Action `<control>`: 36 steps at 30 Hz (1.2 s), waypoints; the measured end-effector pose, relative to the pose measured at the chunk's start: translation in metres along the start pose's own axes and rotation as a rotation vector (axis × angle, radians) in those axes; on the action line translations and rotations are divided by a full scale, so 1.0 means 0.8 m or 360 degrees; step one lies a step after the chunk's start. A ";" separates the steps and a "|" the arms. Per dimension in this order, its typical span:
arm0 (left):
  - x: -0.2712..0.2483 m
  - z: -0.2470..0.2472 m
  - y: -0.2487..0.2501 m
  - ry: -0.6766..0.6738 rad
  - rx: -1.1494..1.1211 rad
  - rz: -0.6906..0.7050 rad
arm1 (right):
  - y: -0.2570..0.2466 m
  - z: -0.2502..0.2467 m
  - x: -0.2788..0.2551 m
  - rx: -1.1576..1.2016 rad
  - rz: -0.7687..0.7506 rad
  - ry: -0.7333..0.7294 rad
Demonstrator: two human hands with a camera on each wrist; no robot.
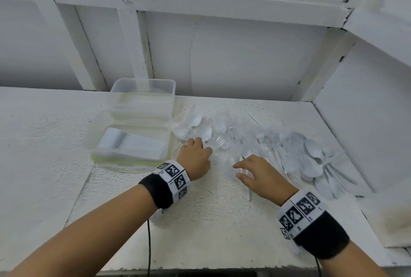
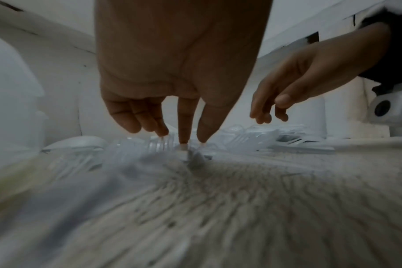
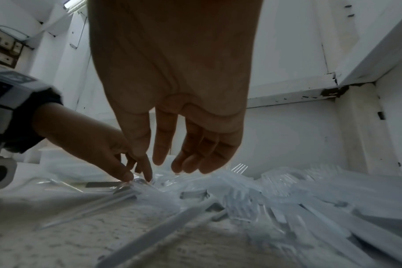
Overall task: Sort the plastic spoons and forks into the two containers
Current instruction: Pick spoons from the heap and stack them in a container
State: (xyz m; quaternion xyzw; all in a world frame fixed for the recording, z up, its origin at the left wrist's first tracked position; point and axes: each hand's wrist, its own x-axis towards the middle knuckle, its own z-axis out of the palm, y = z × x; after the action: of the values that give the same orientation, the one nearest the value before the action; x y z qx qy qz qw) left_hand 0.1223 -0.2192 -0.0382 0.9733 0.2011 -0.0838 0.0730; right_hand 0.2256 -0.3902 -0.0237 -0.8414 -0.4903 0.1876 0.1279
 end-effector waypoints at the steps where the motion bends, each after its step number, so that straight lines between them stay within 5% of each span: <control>1: 0.000 0.000 0.003 -0.0023 -0.0022 0.0019 | -0.002 0.001 0.002 -0.0048 -0.0008 -0.0007; 8: -0.002 -0.004 -0.004 -0.0250 -0.0144 0.0174 | -0.029 0.009 0.031 -0.0514 -0.0306 -0.0110; 15: -0.003 -0.004 -0.016 -0.0216 -0.0111 0.0096 | -0.023 0.016 0.042 -0.0706 -0.0297 -0.0182; 20: 0.004 0.000 -0.014 -0.0183 0.0029 0.0078 | -0.006 0.007 0.033 -0.0657 -0.0421 -0.0029; 30: 0.003 0.002 -0.003 -0.0033 0.0253 0.0045 | 0.010 0.003 0.021 -0.0484 -0.0148 -0.0064; 36: -0.010 -0.013 -0.007 -0.0175 -0.0285 -0.0168 | 0.009 -0.007 0.021 -0.0256 -0.0109 -0.0001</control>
State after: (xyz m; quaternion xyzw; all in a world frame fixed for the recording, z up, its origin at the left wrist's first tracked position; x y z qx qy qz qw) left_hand 0.1144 -0.2148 -0.0270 0.9448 0.2545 -0.1225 0.1660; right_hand 0.2411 -0.3793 -0.0245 -0.8316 -0.5324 0.1435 0.0660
